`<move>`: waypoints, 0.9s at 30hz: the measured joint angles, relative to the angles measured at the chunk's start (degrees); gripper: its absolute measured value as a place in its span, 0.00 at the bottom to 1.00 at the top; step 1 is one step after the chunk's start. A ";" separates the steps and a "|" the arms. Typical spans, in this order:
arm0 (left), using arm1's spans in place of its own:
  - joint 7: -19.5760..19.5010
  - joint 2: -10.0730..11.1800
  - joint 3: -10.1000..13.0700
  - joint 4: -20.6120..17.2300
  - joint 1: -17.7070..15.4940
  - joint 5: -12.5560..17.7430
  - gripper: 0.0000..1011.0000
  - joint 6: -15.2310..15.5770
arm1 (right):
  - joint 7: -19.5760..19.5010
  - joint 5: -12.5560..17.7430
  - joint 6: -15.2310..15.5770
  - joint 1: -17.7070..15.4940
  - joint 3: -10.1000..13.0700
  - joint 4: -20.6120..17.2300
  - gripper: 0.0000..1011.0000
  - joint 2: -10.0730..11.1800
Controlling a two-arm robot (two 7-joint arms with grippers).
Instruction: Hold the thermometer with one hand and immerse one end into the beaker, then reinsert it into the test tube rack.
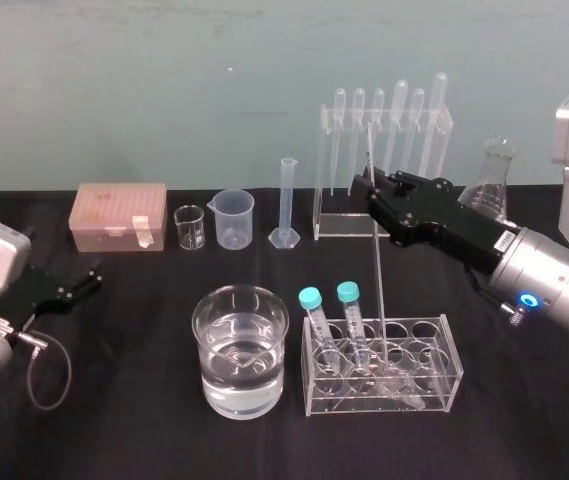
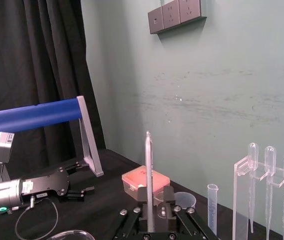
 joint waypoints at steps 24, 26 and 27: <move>0.00 0.00 0.00 0.00 0.00 0.00 1.00 0.00 | -0.22 0.72 -0.62 -0.47 0.77 -0.43 0.96 -0.52; 0.00 0.00 0.00 0.00 0.00 0.00 1.00 0.00 | -1.69 1.04 -1.90 -1.05 2.12 -0.86 0.99 -1.32; 0.00 0.00 0.00 0.00 0.00 0.00 1.00 0.00 | -2.50 1.13 -2.37 -1.30 2.76 -1.00 0.99 -1.70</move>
